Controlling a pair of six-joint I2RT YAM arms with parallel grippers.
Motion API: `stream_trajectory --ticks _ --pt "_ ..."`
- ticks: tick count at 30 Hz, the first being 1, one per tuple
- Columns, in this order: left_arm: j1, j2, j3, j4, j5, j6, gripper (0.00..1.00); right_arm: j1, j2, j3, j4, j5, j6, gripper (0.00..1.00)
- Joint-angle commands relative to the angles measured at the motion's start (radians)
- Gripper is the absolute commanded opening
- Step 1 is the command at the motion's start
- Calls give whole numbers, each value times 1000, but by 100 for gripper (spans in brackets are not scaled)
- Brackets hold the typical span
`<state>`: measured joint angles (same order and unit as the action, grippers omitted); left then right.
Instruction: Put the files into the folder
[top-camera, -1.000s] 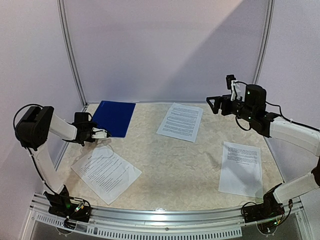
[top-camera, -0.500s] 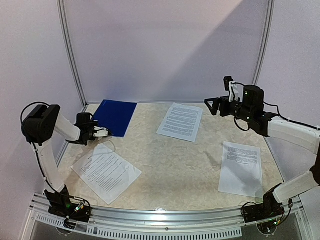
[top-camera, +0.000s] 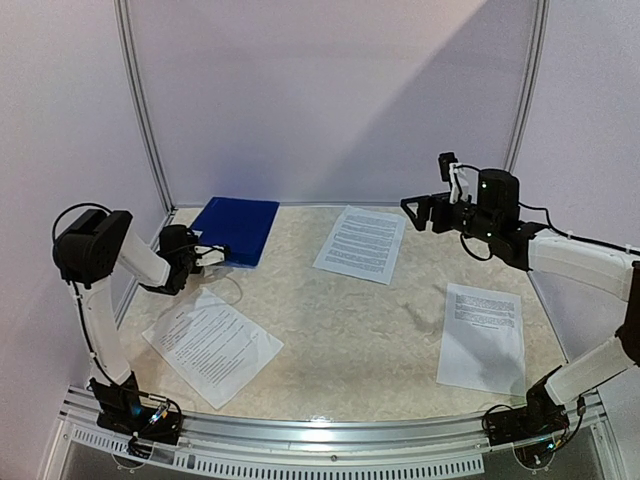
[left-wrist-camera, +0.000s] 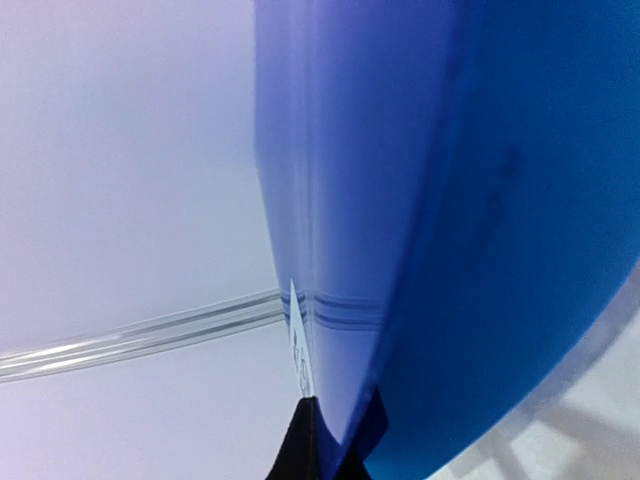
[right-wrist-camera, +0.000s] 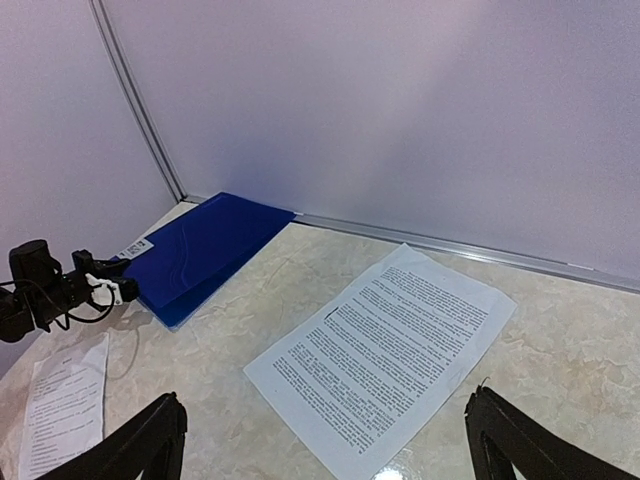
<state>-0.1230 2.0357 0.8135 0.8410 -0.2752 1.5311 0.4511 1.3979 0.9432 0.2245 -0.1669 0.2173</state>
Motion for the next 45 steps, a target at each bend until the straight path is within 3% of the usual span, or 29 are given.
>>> stream_trajectory --ticks 1,10,16,26,30,37,39,42,45 --pt "-55 -118 13 -64 -34 -131 0 29 8 58 -79 77 59 99" --pt "-171 -456 136 -674 -86 -556 0 187 175 216 -211 99 392 98" --pt "-278 -559 146 -980 -97 -734 0 259 435 281 -50 -116 755 93" --pt "-313 -550 328 -1332 24 -1064 0 365 778 382 230 -243 1090 94" --pt "-321 -577 328 -1386 80 -1107 0 368 852 368 404 -250 1188 94" --pt "-328 -590 271 -1382 106 -1129 0 370 932 496 363 -237 1164 90" --pt "-329 -599 268 -1389 127 -1138 0 367 952 530 359 -248 1153 76" --pt "-327 -620 268 -1405 174 -1159 0 365 992 577 411 -288 1153 33" --pt "-308 -646 274 -1421 217 -1202 0 359 998 588 451 -313 1143 8"
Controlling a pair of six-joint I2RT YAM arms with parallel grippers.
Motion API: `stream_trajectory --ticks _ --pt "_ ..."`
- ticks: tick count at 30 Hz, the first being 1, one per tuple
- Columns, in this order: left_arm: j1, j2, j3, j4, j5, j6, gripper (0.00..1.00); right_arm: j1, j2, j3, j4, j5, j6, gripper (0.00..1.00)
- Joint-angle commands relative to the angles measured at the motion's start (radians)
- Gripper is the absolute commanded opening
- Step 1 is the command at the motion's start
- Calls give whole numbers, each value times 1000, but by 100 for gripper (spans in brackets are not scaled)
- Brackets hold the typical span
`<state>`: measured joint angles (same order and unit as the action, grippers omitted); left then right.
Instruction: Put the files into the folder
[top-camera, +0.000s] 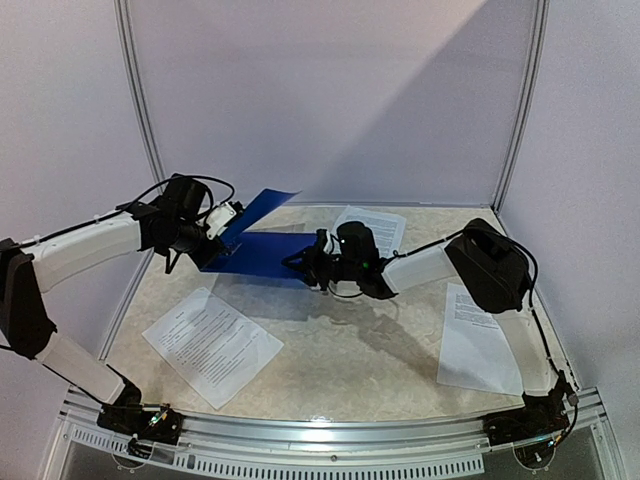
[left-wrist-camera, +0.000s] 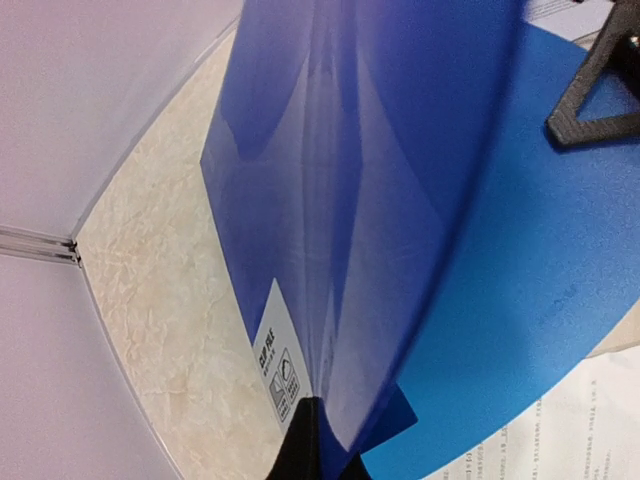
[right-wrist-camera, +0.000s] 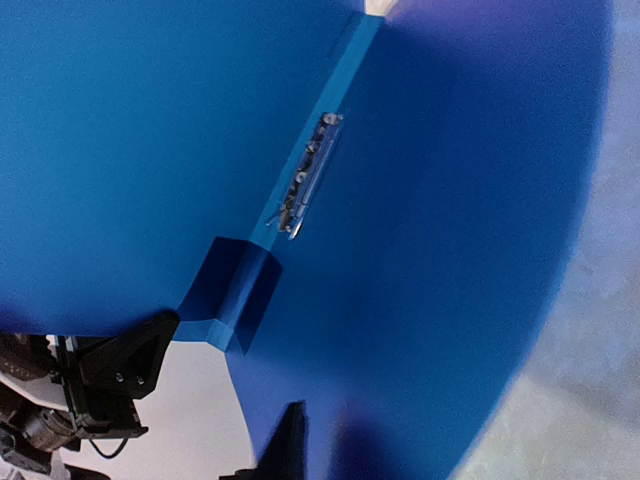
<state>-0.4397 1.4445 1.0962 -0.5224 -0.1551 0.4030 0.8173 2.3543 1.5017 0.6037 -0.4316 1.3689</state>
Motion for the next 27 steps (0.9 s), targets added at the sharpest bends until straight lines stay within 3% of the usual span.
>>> stream_trajectory --ticks 1,5,6,13,16,19,27 --pt "22 -64 -5 -63 116 -89 0 -11 33 29 59 -54 -19 1" --pt "141 -89 9 -80 248 -172 0 -20 -47 32 -118 -44 -140 0" --pt "173 -93 13 -88 287 -194 5 -21 -91 32 -176 -29 -212 0" --pt "313 -160 -28 -115 431 -233 67 -20 -332 38 -558 85 -555 0" --pt "358 -191 -32 -156 541 -218 83 -20 -415 36 -699 110 -651 0" --pt "386 -213 -12 -207 594 -204 85 -21 -481 35 -809 89 -722 0" --pt "404 -231 18 -241 481 -195 85 -21 -610 4 -1007 10 -798 0"
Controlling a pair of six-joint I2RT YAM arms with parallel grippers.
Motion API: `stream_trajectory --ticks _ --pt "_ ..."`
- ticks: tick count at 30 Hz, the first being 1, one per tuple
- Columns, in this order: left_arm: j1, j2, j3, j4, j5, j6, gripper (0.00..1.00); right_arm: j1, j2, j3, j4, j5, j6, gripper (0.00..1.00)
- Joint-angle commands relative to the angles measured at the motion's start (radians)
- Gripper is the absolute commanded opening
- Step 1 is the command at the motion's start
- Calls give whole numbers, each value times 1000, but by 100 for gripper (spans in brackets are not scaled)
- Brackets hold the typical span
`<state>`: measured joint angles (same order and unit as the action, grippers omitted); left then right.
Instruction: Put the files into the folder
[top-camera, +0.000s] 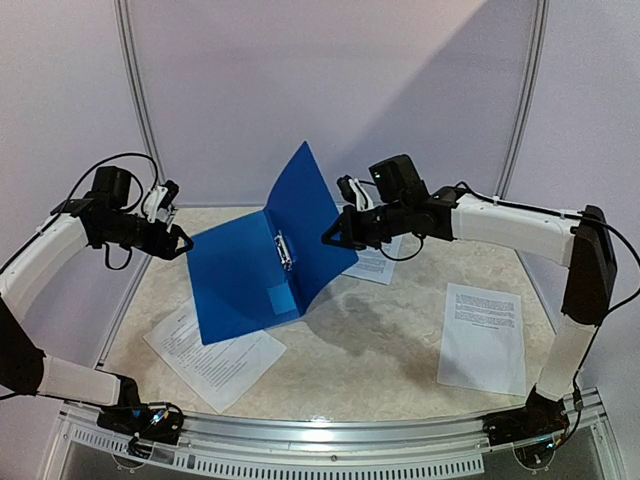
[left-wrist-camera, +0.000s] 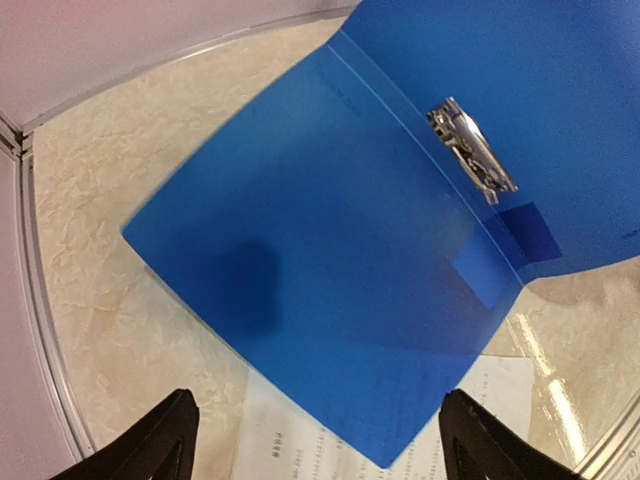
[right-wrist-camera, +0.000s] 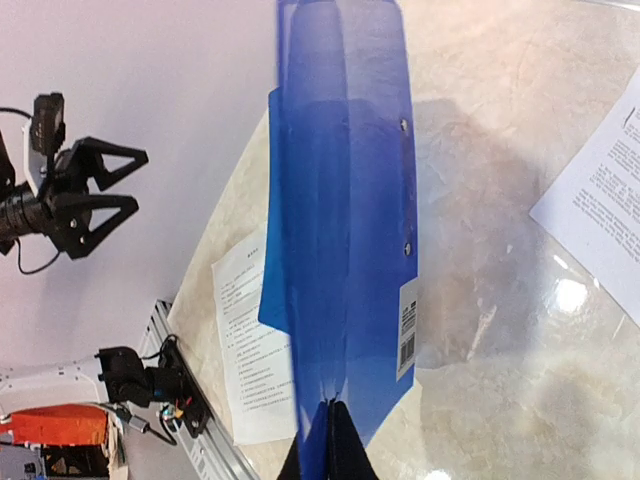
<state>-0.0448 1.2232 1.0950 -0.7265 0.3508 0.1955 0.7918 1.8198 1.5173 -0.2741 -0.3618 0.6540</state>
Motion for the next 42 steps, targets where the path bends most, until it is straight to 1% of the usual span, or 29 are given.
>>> stream_trajectory --ticks 1,5,9,12,18,22,25,30,34,35,36,37,39,40,41,42 --pt "10 -10 13 -33 -27 10 85 3 -95 -24 -144 -69 -91 0" --pt "8 -5 -6 -18 -19 5 85 -22 -171 -95 -199 -42 -76 0" --pt "4 22 -6 -20 -22 10 85 -62 -230 -246 -148 -94 5 0" --pt "0 52 -4 -29 -34 14 85 -89 -257 -321 -145 -138 42 0" --pt "-2 78 -3 -35 -36 15 84 -127 -307 -470 -156 -113 108 1" --pt "-2 76 -5 -30 -41 23 84 -136 -351 -530 -187 -39 126 14" --pt "-3 79 -4 -31 -44 27 84 -138 -369 -541 -249 16 123 16" --pt "-3 86 -9 -31 -47 34 84 -138 -409 -595 -273 53 145 29" --pt "-5 95 -4 -37 -31 27 85 -138 -435 -628 -260 53 160 30" --pt "-10 101 1 -46 -23 26 89 -138 -437 -635 -253 48 164 30" --pt "-13 106 8 -57 -12 26 97 -138 -440 -638 -250 48 168 30" --pt "-22 113 16 -69 5 24 99 -138 -440 -639 -250 51 171 32" --pt "-37 130 32 -93 59 18 100 -137 -437 -637 -269 67 171 35" --pt "-46 139 41 -100 81 12 99 -136 -435 -635 -284 79 168 37" --pt "-54 148 46 -106 95 8 100 -136 -433 -632 -303 99 166 42" --pt "-62 162 51 -111 110 5 100 -131 -431 -627 -332 128 162 52"
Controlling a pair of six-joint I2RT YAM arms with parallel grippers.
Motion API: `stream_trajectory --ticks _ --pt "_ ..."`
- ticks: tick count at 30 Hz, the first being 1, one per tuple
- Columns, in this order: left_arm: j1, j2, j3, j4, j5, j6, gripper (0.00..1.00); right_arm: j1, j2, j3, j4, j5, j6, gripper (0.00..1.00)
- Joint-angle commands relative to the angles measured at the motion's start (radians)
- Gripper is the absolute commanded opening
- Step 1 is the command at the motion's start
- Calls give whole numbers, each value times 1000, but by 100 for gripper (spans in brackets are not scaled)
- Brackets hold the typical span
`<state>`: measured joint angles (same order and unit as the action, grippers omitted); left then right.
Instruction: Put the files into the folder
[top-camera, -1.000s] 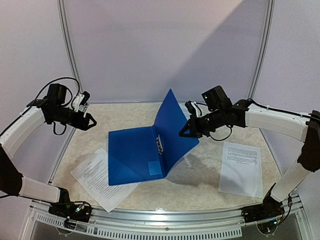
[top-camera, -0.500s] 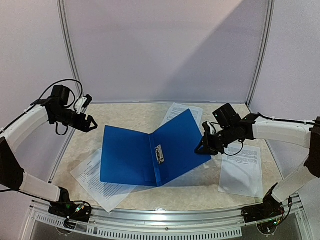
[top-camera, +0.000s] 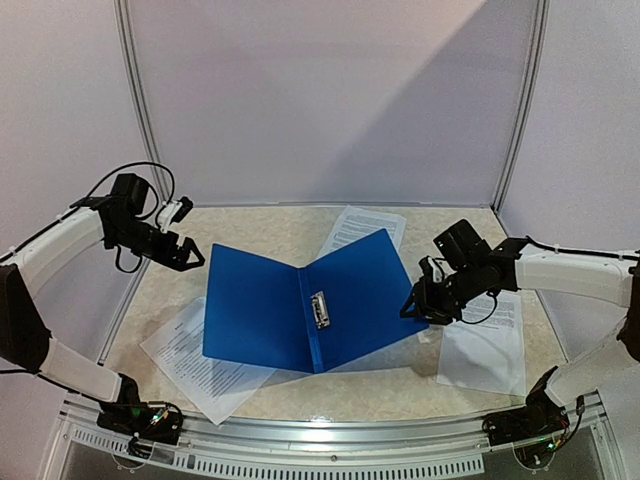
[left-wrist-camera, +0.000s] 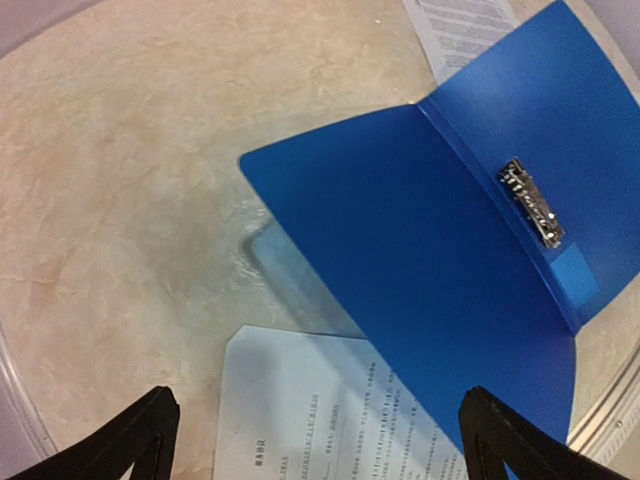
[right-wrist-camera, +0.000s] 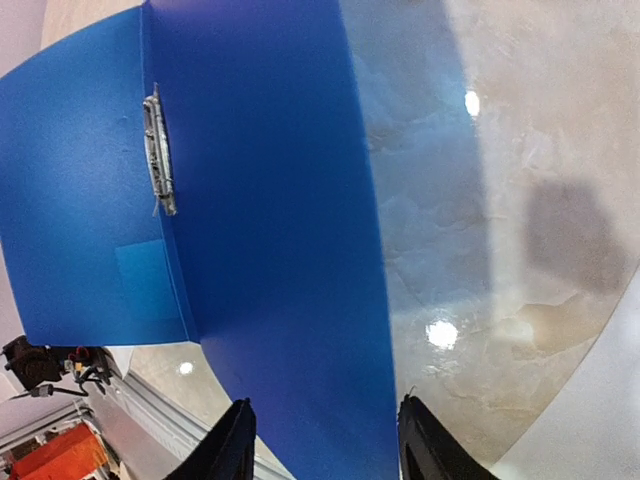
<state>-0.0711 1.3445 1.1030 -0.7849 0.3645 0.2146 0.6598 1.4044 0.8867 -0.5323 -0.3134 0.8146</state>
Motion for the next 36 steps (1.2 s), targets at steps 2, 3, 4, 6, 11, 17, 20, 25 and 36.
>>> stream_trajectory --ticks 2,3,4,6,11,17,20,25,36 --pt "-45 69 48 -56 116 -27 99 13 -7 28 -165 173 -15 66" --pt "-45 91 50 -58 124 -39 100 21 -3 45 -212 230 -25 72" --pt "-45 116 52 -62 127 -49 100 28 4 63 -262 285 -38 74" --pt "-44 172 59 -74 125 -63 100 38 13 120 -356 404 -61 79" --pt "-48 278 63 -76 244 -101 99 80 53 301 -476 639 -113 84" --pt "-58 307 86 -71 361 -133 93 111 168 371 -209 413 -231 82" --pt "-56 305 89 -82 380 -142 84 112 235 371 -59 262 -239 76" --pt "-57 283 32 -23 464 -197 61 126 362 353 213 50 -186 56" --pt "-59 294 -27 35 581 -260 31 193 614 397 423 -140 -47 34"
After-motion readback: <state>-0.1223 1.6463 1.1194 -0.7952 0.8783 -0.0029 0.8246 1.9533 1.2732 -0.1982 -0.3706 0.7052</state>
